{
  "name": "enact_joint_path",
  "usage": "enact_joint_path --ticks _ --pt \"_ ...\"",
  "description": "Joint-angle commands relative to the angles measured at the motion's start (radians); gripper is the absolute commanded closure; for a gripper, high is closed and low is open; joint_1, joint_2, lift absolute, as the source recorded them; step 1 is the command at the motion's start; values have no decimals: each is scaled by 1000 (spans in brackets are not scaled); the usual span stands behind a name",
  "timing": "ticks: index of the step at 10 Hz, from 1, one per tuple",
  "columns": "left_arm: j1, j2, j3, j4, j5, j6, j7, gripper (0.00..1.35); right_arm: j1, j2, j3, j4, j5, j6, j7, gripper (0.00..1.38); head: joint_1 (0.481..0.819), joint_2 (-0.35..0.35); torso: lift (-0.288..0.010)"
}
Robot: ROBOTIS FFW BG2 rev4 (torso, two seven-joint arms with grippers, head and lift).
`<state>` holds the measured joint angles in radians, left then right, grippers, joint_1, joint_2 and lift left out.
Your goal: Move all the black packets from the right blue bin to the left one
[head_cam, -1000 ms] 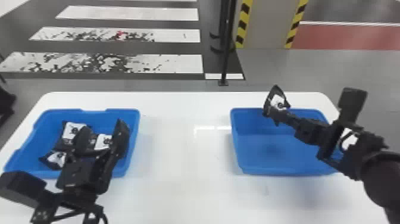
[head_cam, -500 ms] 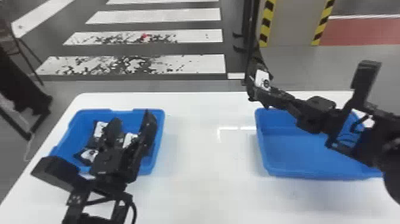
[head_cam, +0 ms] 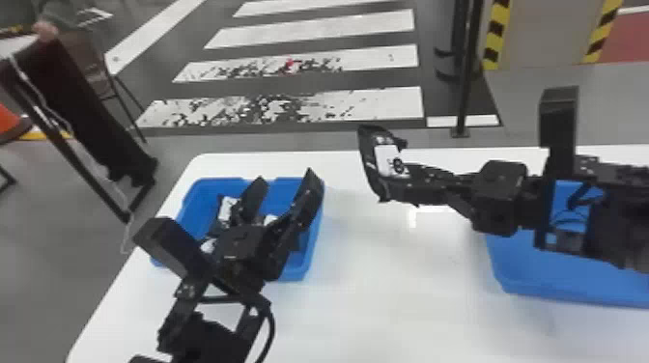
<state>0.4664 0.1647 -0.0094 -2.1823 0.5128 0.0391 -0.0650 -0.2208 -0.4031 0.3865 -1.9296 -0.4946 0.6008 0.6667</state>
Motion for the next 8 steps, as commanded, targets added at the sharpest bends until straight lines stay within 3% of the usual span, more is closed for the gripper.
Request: enact_joint_path --ticks 1,2,4,7,8 --pt "7 4 9 -52 64 74 -19 211 -25 -19 70 -13 28 -2 -7 1111 693 256 -168" --pt "22 9 9 -97 147 113 -36 211 -25 -22 88 -15 28 -7 -10 1111 695 269 -168" --pt "20 13 35 -133 181 233 -93 211 -30 -25 116 -38 34 -7 -15 1111 695 267 -168" --pt "20 12 55 -128 109 292 -101 211 -37 -29 148 -72 22 -4 -18 1111 695 270 -168" --pt "17 10 57 -111 103 253 -101 211 -39 -31 168 -72 14 -2 -19 1111 695 284 -168"
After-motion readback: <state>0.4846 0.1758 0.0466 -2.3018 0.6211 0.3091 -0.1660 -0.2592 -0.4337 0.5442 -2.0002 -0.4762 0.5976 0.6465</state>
